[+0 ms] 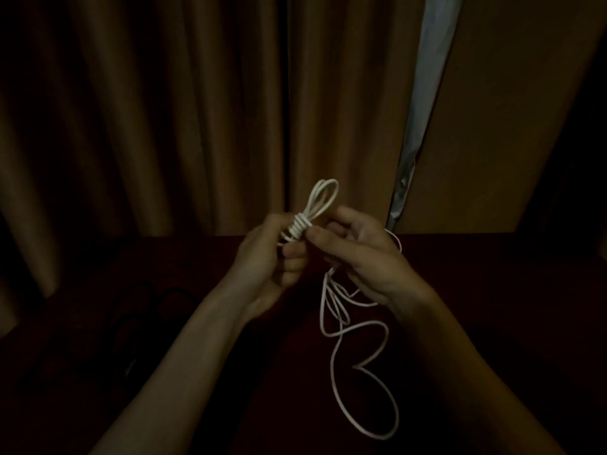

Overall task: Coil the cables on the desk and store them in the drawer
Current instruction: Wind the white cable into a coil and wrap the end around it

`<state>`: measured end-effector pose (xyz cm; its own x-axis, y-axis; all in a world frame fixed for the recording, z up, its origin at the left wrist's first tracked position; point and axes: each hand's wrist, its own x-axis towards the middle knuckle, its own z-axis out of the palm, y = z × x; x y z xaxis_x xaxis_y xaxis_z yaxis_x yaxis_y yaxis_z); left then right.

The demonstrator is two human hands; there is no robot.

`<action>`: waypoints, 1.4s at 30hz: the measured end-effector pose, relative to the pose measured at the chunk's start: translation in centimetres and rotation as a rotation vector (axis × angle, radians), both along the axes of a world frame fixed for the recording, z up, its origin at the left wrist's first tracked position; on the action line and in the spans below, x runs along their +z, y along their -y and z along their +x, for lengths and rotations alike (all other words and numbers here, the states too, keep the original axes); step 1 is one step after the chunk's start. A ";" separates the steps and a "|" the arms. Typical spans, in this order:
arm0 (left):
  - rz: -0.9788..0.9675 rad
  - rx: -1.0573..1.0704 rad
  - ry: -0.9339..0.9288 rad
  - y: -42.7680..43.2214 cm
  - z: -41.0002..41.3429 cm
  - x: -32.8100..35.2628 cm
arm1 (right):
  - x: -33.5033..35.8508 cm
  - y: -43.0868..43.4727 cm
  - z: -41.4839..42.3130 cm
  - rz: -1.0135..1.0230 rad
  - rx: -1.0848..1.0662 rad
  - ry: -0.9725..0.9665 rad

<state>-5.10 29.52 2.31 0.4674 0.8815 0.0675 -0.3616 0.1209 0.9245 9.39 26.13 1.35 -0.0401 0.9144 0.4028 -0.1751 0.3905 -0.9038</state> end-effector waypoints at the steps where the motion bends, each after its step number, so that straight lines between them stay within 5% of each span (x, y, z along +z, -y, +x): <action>1: -0.058 -0.116 0.026 0.1 0.0 0.1 | 0.0 0.1 0.1 -0.009 0.044 -0.002; 5: -0.078 -0.284 -0.014 0.1 -0.3 -0.1 | -0.1 0.3 0.1 0.051 0.019 0.101; 10: 0.395 0.072 -0.405 0.1 -0.5 -0.2 | 0.3 0.6 0.2 0.111 -0.068 0.153; 16: 0.822 0.387 -0.580 -0.3 -0.8 -1.8 | 0.0 0.0 0.2 0.093 -0.296 0.191; 21: 1.230 0.448 -0.624 -1.0 -1.0 -2.6 | -0.3 -0.3 -0.1 0.025 -0.329 0.137; 26: 1.305 0.500 -0.662 -1.8 -1.3 -3.2 | -0.3 -0.1 -0.9 -0.007 -0.308 0.270; 29: 1.215 0.553 -0.608 -1.5 -1.1 -3.0 | -0.1 -0.2 -0.4 -0.017 -0.226 0.307; 35: 0.558 0.502 -0.266 -0.4 0.9 -2.5 | -0.3 -0.4 -0.3 -0.048 -0.256 0.234; 39: -0.128 0.038 0.177 0.0 1.5 -1.0 | -0.3 -0.3 -0.4 -0.030 -0.217 0.112; 42: -0.253 -0.185 0.255 -0.1 0.9 -0.7 | -0.1 0.3 -0.5 -0.033 -0.135 0.094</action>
